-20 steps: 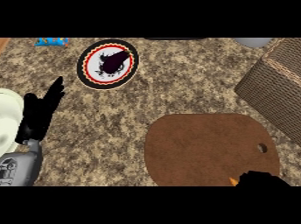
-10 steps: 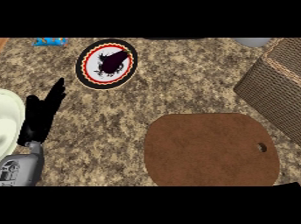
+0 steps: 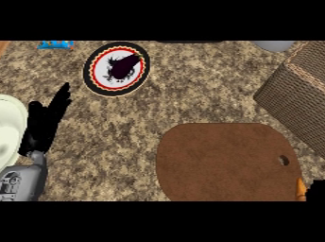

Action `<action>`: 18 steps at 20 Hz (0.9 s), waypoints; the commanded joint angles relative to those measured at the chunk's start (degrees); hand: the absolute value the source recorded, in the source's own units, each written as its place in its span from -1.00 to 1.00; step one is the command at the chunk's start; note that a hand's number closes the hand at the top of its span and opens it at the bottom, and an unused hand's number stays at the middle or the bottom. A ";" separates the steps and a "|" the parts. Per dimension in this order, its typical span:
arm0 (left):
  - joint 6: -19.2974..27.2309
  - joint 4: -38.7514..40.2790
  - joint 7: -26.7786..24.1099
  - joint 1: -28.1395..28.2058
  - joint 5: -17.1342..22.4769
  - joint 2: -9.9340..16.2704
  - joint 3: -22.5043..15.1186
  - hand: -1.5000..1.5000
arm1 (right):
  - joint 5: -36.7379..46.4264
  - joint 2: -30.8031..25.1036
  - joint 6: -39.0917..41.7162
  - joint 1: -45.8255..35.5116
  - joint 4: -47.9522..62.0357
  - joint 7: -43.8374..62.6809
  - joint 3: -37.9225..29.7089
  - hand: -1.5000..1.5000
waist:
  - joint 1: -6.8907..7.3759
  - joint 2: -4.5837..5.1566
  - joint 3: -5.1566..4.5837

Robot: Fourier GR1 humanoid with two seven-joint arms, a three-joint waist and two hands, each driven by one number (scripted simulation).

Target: Pick the croissant from the cutting board and place it in the basket

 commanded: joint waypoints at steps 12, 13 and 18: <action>0.07 0.98 -1.16 -0.65 -0.22 -1.12 -0.60 0.00 | -9.57 -30.35 6.62 -36.32 12.90 23.39 -23.10 1.00 | 1.49 0.15 0.13; 0.26 2.63 -1.82 -1.47 -1.18 -1.49 -1.42 0.00 | -9.34 -33.45 8.03 -39.33 16.12 24.75 -21.92 1.00 | 1.67 0.36 0.07; 1.86 2.14 -0.50 -2.55 -2.66 -2.45 -2.14 0.00 | -2.87 -41.53 5.99 -45.78 35.27 16.17 -18.91 1.00 | 2.32 0.66 0.35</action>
